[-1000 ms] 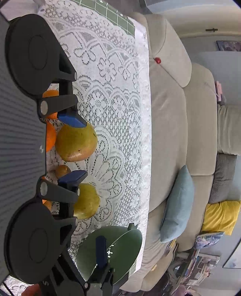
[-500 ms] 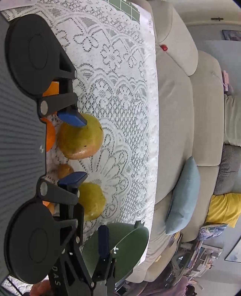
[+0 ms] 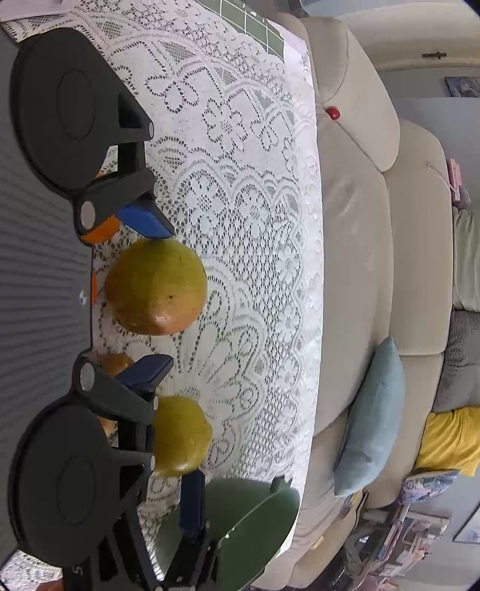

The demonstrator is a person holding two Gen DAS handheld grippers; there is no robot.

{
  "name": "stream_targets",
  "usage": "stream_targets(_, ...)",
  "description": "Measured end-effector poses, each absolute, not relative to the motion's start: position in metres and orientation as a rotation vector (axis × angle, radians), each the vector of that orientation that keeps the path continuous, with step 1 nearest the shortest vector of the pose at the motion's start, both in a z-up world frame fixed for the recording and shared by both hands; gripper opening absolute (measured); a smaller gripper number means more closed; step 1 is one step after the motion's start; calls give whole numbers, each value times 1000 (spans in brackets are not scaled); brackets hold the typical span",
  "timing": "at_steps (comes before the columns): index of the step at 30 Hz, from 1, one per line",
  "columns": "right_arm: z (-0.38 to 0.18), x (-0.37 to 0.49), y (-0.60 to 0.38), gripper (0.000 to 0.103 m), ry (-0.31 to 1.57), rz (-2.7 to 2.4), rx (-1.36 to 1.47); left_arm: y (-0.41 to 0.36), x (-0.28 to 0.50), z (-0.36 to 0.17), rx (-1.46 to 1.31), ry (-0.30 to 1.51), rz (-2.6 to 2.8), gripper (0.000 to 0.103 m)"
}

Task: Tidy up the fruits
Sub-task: 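Grasp the reddish-green mango with the left tool while the right tool grasps the yellow-green pear, then carry the mango and pear over the green colander and lower them in with both tools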

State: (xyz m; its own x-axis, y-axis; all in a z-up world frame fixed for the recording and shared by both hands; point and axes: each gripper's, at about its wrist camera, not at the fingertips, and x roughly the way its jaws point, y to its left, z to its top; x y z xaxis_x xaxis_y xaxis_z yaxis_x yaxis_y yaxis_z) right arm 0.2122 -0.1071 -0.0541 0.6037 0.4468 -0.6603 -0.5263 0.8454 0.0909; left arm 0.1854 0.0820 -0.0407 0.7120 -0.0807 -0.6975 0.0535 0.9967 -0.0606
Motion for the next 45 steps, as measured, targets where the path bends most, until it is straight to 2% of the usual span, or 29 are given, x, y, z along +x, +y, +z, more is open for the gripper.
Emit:
stream_targets(3, -57, 213, -103, 69, 730, 547, -139, 82, 191, -44, -29, 785, -43, 83)
stream_targets(8, -68, 221, -101, 63, 784, 553, -125, 80, 197, -51, -12, 814, -25, 82)
stream_targets(15, -71, 224, -103, 63, 793, 564, -93, 75, 199, -57, -8, 814, -39, 75)
stream_targets(29, -71, 220, -108, 63, 763, 586, -88, 75, 192, -58, 15, 772, -32, 74)
stream_targets(45, -31, 201, -112, 62, 658, 623, -138, 71, 177, -26, -28, 722, -3, 74)
